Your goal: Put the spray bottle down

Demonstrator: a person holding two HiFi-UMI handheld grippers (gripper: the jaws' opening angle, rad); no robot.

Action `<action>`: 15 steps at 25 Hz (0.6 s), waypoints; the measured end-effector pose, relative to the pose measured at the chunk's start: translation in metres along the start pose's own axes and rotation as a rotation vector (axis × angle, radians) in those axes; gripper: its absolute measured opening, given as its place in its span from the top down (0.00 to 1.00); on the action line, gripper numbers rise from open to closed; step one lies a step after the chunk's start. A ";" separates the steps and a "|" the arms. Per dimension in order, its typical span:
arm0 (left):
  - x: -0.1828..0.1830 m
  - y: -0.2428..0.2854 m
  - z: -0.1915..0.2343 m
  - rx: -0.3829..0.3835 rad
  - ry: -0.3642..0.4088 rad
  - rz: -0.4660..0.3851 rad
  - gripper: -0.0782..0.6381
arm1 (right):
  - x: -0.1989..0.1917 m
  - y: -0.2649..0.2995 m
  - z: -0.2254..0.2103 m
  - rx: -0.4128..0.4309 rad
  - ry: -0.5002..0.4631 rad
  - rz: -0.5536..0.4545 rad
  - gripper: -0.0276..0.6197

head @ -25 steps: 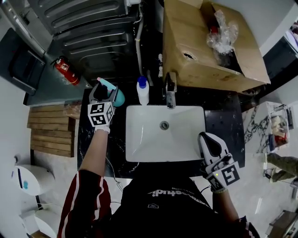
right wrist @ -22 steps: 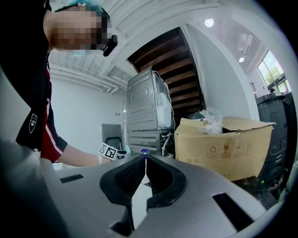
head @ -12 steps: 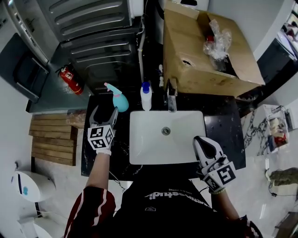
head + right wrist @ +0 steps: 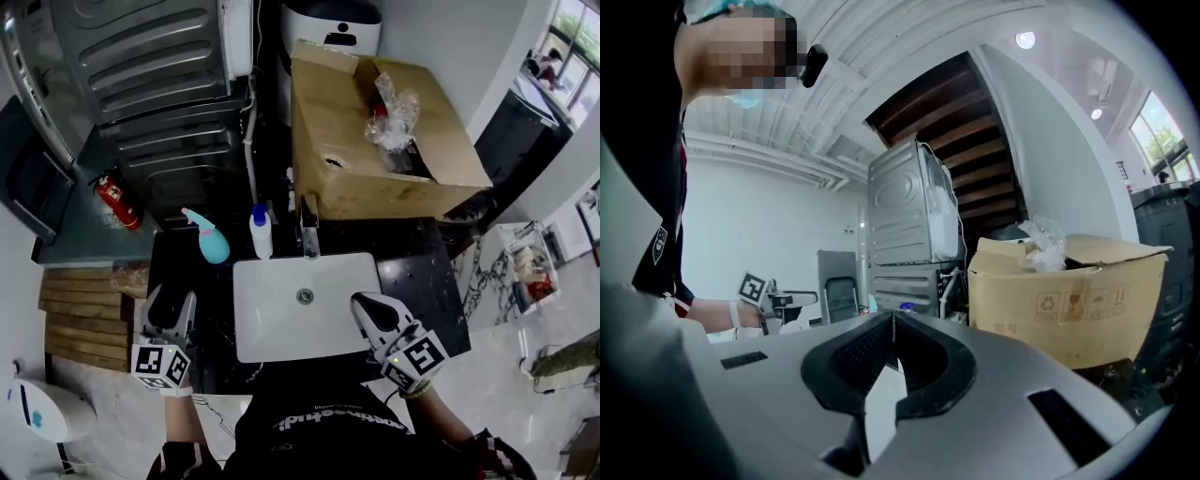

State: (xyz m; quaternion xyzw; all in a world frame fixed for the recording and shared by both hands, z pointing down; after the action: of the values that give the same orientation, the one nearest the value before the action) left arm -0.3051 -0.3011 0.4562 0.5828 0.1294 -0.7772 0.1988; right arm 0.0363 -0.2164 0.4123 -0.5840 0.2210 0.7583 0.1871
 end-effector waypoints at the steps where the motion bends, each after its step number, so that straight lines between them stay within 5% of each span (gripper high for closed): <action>1: 0.002 -0.002 -0.011 -0.018 0.001 -0.006 0.56 | 0.000 -0.002 -0.003 0.002 0.001 0.001 0.89; 10: 0.011 0.016 -0.118 -0.116 -0.041 -0.027 0.81 | -0.003 -0.040 -0.046 -0.014 0.024 0.012 0.89; 15: 0.001 0.033 -0.202 -0.218 -0.063 -0.025 0.87 | -0.014 -0.057 -0.057 0.007 0.082 0.010 0.89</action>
State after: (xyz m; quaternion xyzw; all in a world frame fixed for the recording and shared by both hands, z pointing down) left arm -0.1174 -0.2431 0.3981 0.5313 0.2140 -0.7789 0.2554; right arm 0.1168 -0.2006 0.4066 -0.6130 0.2342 0.7337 0.1762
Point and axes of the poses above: the fingertips, and each gripper's own axes: y forward along the fingers, z to its left, x out of its top, the point moved 1 cm from there along -y, backward along the fingers, and after that the axes turned 15 degrees about -y, right-handed, at the moved point
